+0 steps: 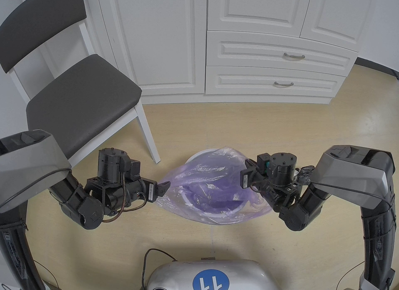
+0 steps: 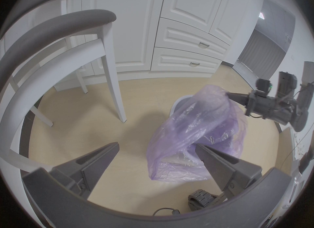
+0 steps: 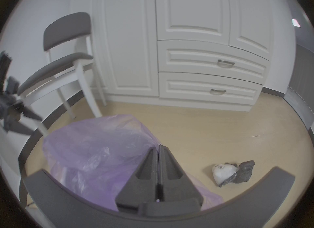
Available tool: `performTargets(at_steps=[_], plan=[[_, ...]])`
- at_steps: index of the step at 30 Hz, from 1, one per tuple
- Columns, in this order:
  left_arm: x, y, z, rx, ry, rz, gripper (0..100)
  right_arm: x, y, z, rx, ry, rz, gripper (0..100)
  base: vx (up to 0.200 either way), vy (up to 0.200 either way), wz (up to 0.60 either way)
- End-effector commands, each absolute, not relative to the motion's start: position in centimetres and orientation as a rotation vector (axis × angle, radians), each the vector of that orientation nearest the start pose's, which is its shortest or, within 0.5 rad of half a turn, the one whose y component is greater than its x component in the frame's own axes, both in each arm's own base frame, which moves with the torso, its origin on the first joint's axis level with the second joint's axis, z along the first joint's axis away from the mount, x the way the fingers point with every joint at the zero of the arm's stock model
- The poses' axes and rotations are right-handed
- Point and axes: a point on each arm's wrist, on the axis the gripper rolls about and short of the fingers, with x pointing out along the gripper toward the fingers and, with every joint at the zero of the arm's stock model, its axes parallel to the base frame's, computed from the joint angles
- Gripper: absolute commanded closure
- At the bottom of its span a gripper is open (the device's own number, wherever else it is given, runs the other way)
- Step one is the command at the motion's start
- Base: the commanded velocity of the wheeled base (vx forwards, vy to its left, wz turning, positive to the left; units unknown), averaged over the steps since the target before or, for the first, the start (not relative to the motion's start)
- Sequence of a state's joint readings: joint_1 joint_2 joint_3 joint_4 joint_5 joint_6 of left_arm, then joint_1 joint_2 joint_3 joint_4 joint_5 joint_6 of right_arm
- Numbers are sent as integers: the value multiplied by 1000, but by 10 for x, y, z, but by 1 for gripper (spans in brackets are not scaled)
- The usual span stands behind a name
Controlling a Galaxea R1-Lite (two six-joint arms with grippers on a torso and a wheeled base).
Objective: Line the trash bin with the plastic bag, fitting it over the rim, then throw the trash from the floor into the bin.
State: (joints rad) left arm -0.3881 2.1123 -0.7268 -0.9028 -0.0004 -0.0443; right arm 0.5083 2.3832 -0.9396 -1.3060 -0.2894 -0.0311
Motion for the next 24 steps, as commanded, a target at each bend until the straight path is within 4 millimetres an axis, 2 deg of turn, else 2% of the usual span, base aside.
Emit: performTargets(at_steps=[1,2,5,6,9,14,18,19,24], plan=[[315,-132,67,37,453,-412,0,399,214,3,-35,82,121,100,0,0,0],[313,-132,69,37,450,-417,0,414,221,-3,-25,62,89,100,0,0,0],[310,-135,72,38,446,-428,0,432,226,-2,-13,56,55,100,0,0,0],[309,-137,71,41,447,-434,0,444,230,1,27,47,39,100,0,0,0],[307,-141,72,40,438,-441,0,461,237,8,106,41,10,100,0,0,0],[306,-145,71,35,406,-450,0,483,241,7,198,32,-11,100,0,0,0],[303,-149,70,36,404,-464,0,489,239,14,242,-1,-20,100,0,0,0],[303,-149,70,37,405,-465,0,489,240,16,255,-5,-18,0,0,0,0],[299,-154,68,42,413,-483,0,480,239,25,260,9,-14,0,0,0,0]])
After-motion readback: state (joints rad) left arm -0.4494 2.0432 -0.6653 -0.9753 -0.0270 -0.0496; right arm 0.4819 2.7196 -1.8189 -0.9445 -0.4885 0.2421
